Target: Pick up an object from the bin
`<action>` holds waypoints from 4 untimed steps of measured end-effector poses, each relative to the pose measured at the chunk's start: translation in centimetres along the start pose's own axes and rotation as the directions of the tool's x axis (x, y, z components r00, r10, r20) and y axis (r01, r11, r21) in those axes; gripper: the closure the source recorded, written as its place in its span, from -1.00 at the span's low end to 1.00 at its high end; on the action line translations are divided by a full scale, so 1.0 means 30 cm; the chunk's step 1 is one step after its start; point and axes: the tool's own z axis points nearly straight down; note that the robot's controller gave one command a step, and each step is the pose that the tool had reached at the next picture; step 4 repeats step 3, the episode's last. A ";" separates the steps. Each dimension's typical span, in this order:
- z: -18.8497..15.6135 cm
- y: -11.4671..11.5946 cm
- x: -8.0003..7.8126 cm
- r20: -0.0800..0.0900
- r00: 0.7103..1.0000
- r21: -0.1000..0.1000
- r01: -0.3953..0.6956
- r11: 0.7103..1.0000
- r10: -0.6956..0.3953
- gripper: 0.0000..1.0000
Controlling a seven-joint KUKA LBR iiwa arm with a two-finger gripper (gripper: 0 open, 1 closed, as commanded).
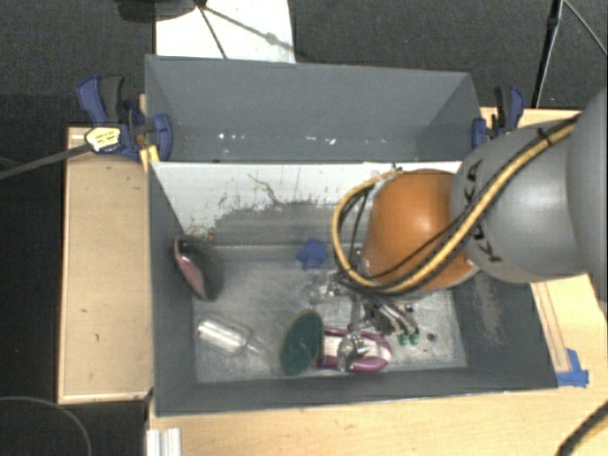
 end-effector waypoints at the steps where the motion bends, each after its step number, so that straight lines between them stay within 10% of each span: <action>1: 0.138 0.033 0.005 0.023 0.996 0.005 0.088 0.996 -0.088 -1.00; 2: 0.132 0.033 0.001 0.029 0.996 0.005 0.086 0.996 -0.086 1.00; 3: -0.307 0.020 0.023 0.012 0.982 0.006 0.190 0.982 -0.190 1.00; 4: -0.307 0.020 0.023 0.012 0.982 0.006 0.190 0.982 -0.190 1.00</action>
Offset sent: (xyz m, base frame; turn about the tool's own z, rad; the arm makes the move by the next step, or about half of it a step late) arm -0.0092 0.0082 -0.0449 -0.0904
